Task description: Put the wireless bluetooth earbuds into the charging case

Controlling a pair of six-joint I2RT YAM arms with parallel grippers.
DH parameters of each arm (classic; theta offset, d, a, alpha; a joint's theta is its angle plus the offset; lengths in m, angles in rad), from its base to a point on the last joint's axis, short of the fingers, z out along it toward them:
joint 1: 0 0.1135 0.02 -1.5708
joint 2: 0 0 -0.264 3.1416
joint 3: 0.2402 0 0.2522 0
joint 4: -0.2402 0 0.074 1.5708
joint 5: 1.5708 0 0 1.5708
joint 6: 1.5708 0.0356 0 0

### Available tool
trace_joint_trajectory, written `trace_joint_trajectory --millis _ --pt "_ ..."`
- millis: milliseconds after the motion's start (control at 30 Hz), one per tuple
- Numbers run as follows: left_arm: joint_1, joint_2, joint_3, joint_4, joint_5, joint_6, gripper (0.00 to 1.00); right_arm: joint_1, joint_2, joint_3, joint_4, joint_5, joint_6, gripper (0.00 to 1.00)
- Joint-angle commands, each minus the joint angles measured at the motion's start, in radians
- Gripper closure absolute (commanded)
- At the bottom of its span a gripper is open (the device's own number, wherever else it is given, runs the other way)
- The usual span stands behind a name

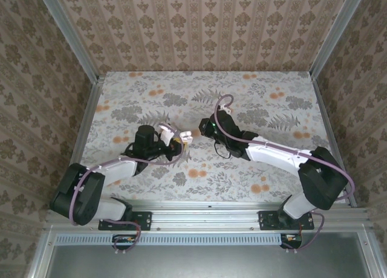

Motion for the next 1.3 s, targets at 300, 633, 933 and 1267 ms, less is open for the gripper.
trace_joint_trajectory --millis 300,633,933,1267 --pt "-0.046 0.019 -0.014 0.242 0.053 0.121 0.9 -0.004 -0.103 -0.139 0.275 -0.104 -0.257 0.8" --pt "-0.056 0.01 -0.011 0.251 0.053 0.177 0.9 0.004 -0.157 -0.17 0.305 -0.159 -0.337 0.8" --pt "-0.066 0.008 -0.012 0.298 0.049 0.163 0.9 0.03 -0.149 -0.183 0.344 -0.168 -0.363 0.8" --pt "-0.081 -0.013 -0.011 0.281 0.035 0.201 0.9 0.05 -0.136 -0.192 0.353 -0.171 -0.378 0.8"
